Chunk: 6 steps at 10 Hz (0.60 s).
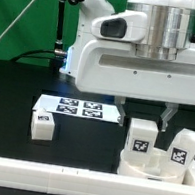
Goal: Assemble stool
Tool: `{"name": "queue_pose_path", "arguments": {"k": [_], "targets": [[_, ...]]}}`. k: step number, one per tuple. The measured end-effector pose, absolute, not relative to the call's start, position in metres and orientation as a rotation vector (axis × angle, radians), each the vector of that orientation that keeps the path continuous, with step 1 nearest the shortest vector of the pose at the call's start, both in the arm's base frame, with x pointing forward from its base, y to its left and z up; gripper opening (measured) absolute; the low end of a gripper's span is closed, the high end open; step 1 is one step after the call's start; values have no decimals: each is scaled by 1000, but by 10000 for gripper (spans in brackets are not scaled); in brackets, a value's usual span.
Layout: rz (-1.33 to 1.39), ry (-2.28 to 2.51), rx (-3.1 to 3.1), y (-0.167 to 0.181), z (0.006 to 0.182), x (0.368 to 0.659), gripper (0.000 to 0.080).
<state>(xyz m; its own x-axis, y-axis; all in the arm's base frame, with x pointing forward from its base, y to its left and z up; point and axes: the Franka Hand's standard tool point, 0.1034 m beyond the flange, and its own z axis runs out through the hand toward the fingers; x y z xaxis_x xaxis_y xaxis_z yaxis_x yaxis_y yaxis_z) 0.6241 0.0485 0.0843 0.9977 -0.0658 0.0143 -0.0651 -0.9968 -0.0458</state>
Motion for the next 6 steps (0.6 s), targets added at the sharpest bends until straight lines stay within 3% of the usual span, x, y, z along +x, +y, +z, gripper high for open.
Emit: {"name": "queue_pose_path", "arguments": {"k": [1, 6], "targets": [[-27, 100, -3095, 48, 84, 624, 335], [-21, 343, -3074, 49, 84, 624, 335]]}}
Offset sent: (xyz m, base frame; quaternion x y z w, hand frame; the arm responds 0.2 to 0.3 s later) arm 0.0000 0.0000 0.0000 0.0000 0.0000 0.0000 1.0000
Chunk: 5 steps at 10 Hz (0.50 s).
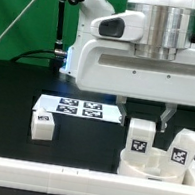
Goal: Assemble stool
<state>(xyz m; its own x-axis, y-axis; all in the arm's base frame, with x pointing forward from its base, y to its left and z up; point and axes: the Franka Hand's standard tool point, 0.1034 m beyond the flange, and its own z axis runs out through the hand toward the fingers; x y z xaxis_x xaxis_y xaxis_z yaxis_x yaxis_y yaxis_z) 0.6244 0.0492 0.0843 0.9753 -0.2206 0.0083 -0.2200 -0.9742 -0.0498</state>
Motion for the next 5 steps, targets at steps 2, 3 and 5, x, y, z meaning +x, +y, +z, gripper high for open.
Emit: {"name": "queue_pose_path", "arguments": {"k": [2, 3, 5], "targets": [[-17, 499, -3052, 49, 84, 624, 337], [-23, 680, -3015, 52, 84, 625, 337], [-21, 1074, -2894, 63, 83, 624, 337]]}}
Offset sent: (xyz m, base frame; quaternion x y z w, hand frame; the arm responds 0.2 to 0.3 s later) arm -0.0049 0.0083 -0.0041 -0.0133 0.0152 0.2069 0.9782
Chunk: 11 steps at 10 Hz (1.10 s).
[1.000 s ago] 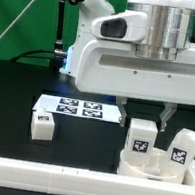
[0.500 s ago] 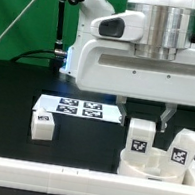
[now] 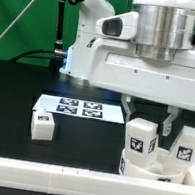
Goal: Assemble stool
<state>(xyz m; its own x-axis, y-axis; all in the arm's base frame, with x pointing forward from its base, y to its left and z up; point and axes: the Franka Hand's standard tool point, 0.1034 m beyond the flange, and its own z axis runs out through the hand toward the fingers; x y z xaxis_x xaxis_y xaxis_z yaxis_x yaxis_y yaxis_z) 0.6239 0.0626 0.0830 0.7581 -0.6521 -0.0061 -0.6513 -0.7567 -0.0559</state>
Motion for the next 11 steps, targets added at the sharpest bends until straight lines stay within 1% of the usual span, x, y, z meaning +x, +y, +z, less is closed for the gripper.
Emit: {"name": "queue_pose_path", "arguments": {"k": [5, 8, 11], "targets": [[-10, 1757, -2473, 77, 81, 623, 337], [35, 2046, -2213, 93, 80, 622, 337], [92, 2252, -1968, 102, 80, 621, 337]]}}
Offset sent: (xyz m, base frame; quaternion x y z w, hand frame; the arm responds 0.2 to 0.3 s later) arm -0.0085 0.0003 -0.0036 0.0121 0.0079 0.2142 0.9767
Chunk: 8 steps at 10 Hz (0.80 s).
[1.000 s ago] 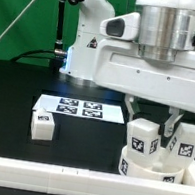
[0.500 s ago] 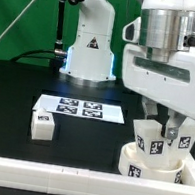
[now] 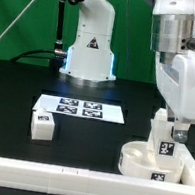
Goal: Assemble stool
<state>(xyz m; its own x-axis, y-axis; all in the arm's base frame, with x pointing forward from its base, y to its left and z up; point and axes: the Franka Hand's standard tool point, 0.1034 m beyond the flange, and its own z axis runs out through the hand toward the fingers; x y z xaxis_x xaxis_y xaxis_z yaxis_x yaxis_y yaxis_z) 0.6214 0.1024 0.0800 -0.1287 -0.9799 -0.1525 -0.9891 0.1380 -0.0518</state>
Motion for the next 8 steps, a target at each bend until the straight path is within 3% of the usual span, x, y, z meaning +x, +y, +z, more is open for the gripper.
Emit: {"name": "queue_pose_path", "arguments": {"k": [8], "targets": [[228, 2591, -1443, 112, 80, 620, 337]]}}
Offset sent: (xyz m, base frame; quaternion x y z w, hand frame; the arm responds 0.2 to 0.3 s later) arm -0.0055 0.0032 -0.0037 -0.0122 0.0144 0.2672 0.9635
